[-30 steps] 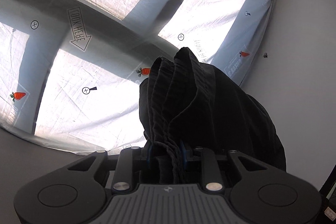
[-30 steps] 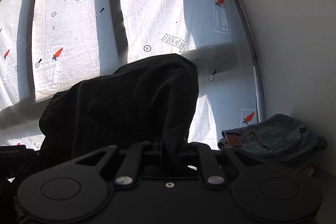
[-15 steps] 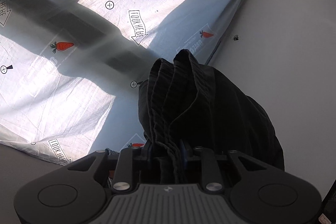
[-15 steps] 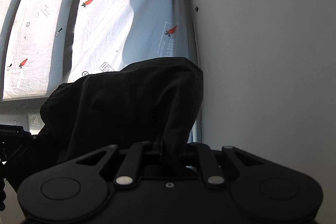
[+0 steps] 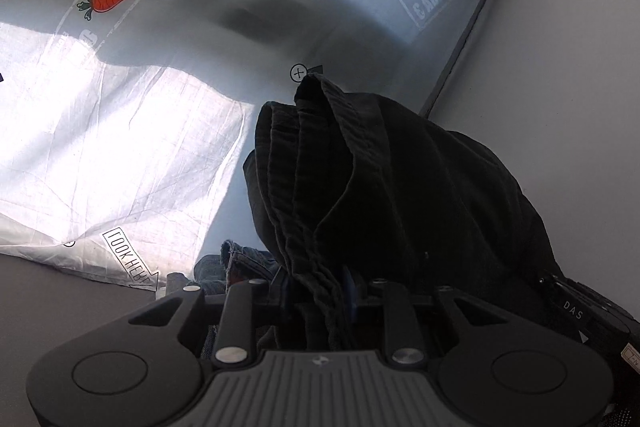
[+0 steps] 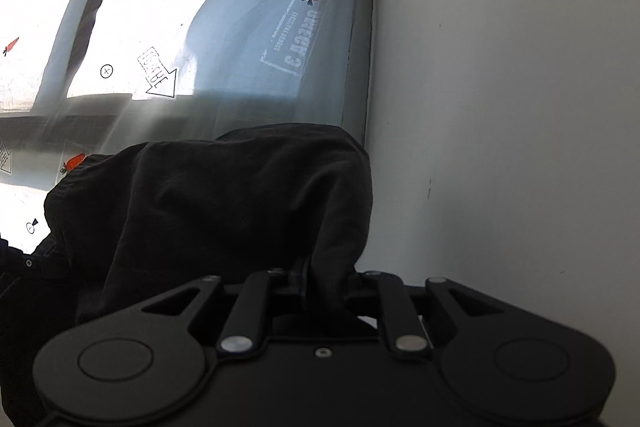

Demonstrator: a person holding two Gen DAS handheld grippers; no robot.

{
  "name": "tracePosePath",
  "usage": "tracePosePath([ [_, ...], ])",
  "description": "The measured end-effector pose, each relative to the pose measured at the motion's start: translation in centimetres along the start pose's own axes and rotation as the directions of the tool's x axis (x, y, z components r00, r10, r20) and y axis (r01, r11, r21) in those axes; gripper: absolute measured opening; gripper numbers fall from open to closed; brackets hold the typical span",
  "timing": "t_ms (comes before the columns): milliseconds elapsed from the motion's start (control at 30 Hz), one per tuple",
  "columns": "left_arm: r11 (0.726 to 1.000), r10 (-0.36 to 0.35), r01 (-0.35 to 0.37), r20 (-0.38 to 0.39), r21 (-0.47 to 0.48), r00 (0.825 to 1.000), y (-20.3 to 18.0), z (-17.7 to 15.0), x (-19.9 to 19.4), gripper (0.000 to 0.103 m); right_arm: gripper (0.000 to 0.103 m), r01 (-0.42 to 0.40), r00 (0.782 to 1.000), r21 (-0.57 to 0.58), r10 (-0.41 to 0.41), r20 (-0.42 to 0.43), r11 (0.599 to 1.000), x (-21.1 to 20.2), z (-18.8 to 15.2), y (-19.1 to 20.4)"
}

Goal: Fold clothes
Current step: 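Lift the folded pants with both grippers and carry them toward the clothes stack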

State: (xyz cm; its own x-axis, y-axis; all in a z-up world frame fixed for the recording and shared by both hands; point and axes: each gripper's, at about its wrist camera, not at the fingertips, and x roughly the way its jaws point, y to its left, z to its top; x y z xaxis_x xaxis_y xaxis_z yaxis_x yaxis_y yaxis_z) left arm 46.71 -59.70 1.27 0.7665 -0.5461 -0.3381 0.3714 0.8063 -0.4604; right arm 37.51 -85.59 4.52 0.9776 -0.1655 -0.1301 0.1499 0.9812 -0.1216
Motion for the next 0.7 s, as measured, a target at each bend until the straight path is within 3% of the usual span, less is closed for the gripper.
tracePosePath([
  [133, 0.994, 0.082, -0.088, -0.082, -0.071, 0.993, 2.5, -2.4, 2.3, 0.028, 0.024, 0.067, 0.986, -0.065, -0.076, -0.146, 0.996, 3.6, -3.9, 1.2],
  [167, 0.995, 0.074, -0.079, -0.08, -0.065, 0.994, 2.8, -2.6, 2.2, 0.03, 0.026, 0.096, 0.987, -0.102, -0.108, -0.122, 0.99, 3.5, -4.5, 1.8],
  [233, 0.995, 0.067, -0.072, -0.079, -0.065, 0.995, 2.9, -2.8, 1.7, 0.03, 0.042, 0.102, 0.991, -0.157, -0.114, -0.07, 0.982, 2.9, -4.3, 2.4],
  [367, 0.994, 0.084, -0.088, -0.05, -0.069, 0.995, 2.7, -2.5, -0.2, 0.031, 0.037, 0.035, 0.999, -0.154, -0.041, -0.036, 0.987, 2.7, -2.9, 2.6],
  [433, 0.99, 0.136, -0.134, 0.03, -0.053, 0.99, 2.9, -1.7, -1.9, 0.034, 0.03, 0.02, 0.998, -0.143, -0.028, -0.049, 0.989, 3.2, -3.1, 2.5],
  [533, 0.983, 0.183, -0.181, 0.13, -0.03, 0.974, 3.2, 0.3, -4.1, 0.041, 0.032, 0.002, 0.996, -0.077, -0.009, -0.088, 0.997, 4.4, -3.7, 2.0],
  [700, 0.99, 0.118, -0.126, 0.104, 0.066, 0.987, 0.3, 2.7, -1.5, 0.041, 0.035, -0.045, 0.988, 0.072, 0.055, -0.146, 0.996, 7.5, -4.6, 1.5],
])
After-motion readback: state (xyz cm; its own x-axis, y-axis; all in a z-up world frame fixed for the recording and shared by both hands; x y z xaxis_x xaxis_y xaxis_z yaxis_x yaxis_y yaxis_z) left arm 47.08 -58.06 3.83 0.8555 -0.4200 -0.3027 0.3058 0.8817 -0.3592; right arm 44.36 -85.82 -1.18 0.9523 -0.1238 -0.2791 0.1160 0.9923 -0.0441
